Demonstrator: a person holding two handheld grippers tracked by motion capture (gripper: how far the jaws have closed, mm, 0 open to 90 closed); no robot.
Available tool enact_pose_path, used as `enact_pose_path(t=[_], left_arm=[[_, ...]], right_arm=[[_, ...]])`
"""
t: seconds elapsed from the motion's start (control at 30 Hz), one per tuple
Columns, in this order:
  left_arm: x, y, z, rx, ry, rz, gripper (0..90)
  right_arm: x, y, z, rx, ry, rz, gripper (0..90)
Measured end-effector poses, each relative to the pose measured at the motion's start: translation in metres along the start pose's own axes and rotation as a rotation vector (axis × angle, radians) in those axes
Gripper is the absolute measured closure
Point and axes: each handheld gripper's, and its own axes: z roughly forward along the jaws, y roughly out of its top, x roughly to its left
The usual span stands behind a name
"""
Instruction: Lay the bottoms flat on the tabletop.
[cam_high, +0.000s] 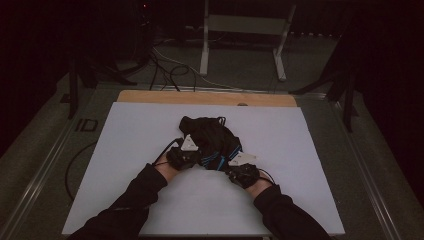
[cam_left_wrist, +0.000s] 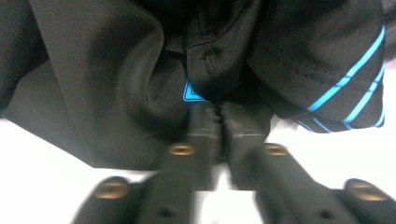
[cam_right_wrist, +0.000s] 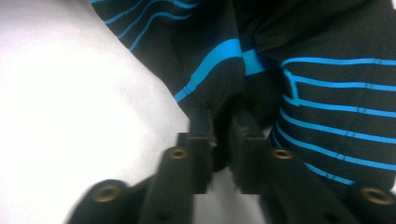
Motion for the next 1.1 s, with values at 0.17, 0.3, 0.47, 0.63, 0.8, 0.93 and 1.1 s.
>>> enact_pose_path(t=[0.17, 0.3, 0.47, 0.63, 0.8, 0.93, 1.1], left_arm=[[0.000, 0.002, -0.010, -0.027, 0.021, -0.005, 90.0], [0.003, 0.003, -0.022, -0.043, 0.039, -0.016, 90.0], [0.010, 0.000, -0.038, -0.036, 0.069, -0.034, 90.0], [0.016, -0.009, -0.058, -0.043, 0.091, -0.044, 90.0], [0.020, -0.022, -0.080, -0.047, 0.108, -0.056, 90.0], [0.022, -0.035, -0.099, -0.066, 0.116, -0.077, 90.0], [0.021, -0.048, -0.118, -0.066, 0.131, -0.080, 90.0]], right_arm=[[-0.006, 0.003, -0.009, -0.032, -0.009, 0.003, 87.4], [-0.009, 0.006, -0.018, -0.064, -0.022, 0.003, 87.7], [-0.015, 0.007, -0.030, -0.090, -0.034, 0.006, 87.8], [-0.022, 0.003, -0.042, -0.101, -0.041, 0.013, 87.8], [-0.027, -0.007, -0.056, -0.101, -0.059, 0.026, 87.9], [-0.030, -0.015, -0.067, -0.104, -0.069, 0.021, 87.8], [-0.034, -0.024, -0.078, -0.096, -0.075, 0.030, 87.9]])
